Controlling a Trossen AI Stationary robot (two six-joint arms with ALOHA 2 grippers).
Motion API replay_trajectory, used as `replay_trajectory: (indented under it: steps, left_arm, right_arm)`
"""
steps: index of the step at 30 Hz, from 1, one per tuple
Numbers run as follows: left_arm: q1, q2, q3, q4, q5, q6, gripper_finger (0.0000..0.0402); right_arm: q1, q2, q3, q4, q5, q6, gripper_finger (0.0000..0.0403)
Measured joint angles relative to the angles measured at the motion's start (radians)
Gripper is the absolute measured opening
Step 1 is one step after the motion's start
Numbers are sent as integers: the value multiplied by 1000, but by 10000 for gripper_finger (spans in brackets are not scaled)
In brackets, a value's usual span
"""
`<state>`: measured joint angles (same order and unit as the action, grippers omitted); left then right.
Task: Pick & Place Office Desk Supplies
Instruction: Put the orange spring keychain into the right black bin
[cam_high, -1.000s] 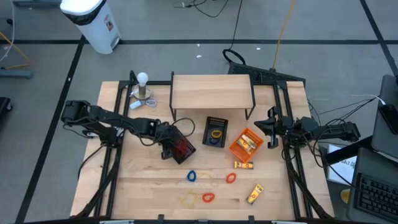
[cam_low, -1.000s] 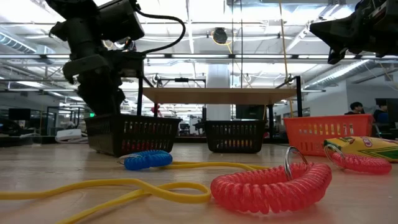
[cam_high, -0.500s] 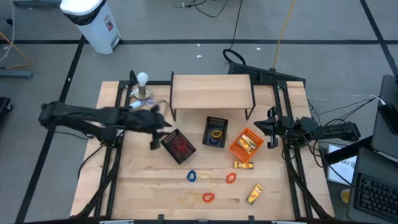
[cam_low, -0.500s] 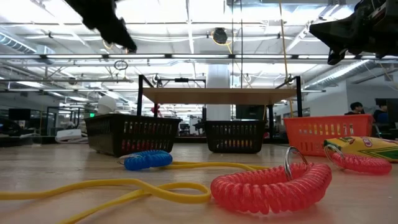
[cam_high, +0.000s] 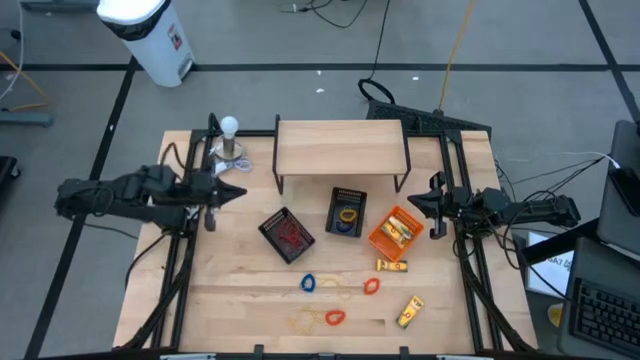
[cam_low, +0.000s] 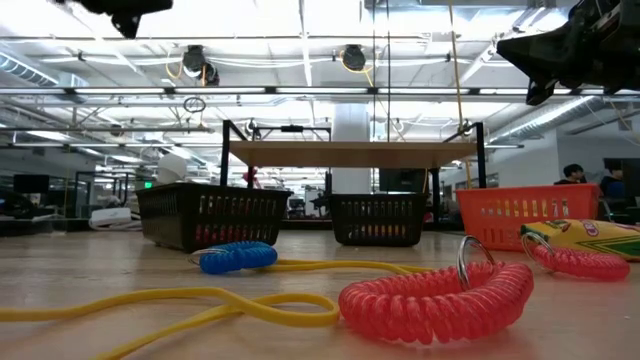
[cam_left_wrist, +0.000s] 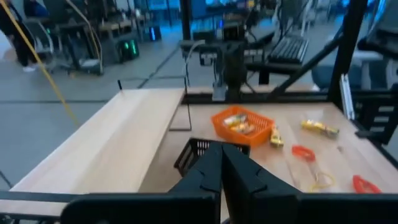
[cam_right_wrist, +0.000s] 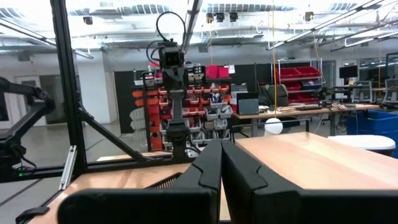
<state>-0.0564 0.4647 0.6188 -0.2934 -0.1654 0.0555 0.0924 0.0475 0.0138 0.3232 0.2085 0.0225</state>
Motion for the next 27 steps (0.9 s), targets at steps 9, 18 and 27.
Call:
replay_trajectory:
  steps: [9, 18, 27]
  left_arm:
    - [37, -222, -207, 112, -20, -32, 4]
    - [37, -333, -307, 59, -57, -121, 2]
    - [34, -391, -419, 64, -62, -132, 1]
  right_arm:
    - [0, 0, 0, -1, 2, 2, 0]
    - [0, 0, 0, -6, 4, -8, 0]
    - [0, 0, 0, 1, 58, -8, 0]
